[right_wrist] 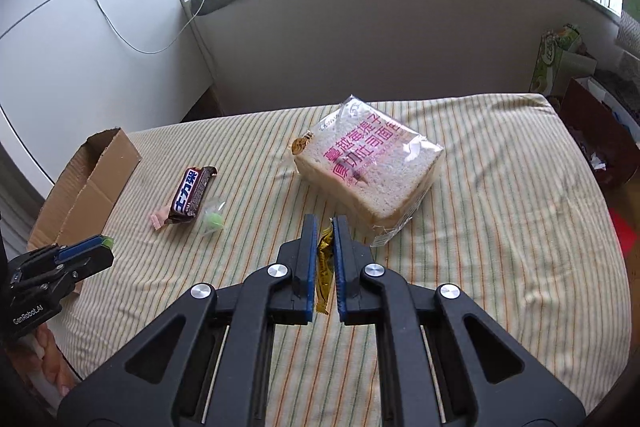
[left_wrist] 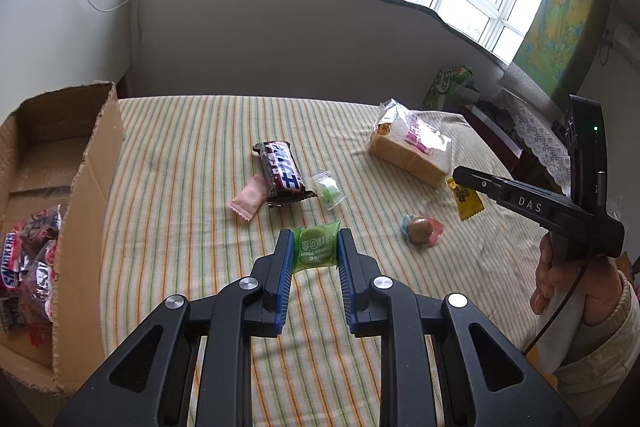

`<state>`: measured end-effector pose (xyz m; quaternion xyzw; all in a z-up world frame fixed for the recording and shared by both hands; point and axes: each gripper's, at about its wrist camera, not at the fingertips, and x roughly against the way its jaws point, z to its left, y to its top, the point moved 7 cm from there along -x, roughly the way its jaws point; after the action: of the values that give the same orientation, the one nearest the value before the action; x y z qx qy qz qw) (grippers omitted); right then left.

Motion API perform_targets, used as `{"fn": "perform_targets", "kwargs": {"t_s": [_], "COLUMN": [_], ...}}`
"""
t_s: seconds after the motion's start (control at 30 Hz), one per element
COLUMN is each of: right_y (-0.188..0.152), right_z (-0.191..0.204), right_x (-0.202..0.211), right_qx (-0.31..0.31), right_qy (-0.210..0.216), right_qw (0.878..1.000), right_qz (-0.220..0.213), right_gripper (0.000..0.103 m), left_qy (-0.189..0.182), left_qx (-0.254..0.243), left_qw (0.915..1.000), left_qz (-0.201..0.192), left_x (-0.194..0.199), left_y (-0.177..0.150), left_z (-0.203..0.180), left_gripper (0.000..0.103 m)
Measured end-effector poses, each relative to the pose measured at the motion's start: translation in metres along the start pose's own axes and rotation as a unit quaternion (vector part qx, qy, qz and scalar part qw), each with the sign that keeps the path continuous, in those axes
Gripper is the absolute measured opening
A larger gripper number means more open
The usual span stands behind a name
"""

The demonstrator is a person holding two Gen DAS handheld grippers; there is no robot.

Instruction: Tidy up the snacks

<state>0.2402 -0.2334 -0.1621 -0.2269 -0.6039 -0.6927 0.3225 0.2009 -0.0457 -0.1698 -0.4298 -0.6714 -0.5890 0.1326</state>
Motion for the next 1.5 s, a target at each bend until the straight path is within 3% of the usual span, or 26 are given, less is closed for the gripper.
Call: {"fn": "perform_targets", "kwargs": {"t_s": [0.27, 0.67, 0.93, 1.3, 1.5], "right_y": [0.008, 0.001, 0.002, -0.005, 0.0], "right_z": [0.013, 0.056, 0.144, 0.318, 0.351], "right_x": [0.038, 0.073, 0.056, 0.019, 0.003], "right_qx": [0.009, 0.026, 0.07, 0.152, 0.168], "right_qy": [0.004, 0.012, 0.051, 0.177, 0.196], "right_qw": [1.0, 0.999, 0.996, 0.972, 0.966], "right_qz": [-0.025, -0.041, -0.031, 0.0, 0.007], "right_gripper": [0.008, 0.008, 0.008, 0.008, 0.008], "left_qy": [0.001, 0.002, 0.023, 0.104, 0.115], "left_qx": [-0.015, -0.007, 0.031, 0.105, 0.108], "left_qw": [0.9992, 0.9975, 0.9938, 0.9801, 0.9774], "left_qz": [-0.036, -0.071, -0.105, -0.133, -0.141], "left_x": [0.032, 0.077, 0.12, 0.173, 0.176], "left_y": [0.019, 0.013, 0.005, -0.014, -0.004], "left_z": [-0.014, -0.011, 0.042, 0.154, 0.173], "left_gripper": [0.02, 0.02, 0.02, 0.02, 0.02]}}
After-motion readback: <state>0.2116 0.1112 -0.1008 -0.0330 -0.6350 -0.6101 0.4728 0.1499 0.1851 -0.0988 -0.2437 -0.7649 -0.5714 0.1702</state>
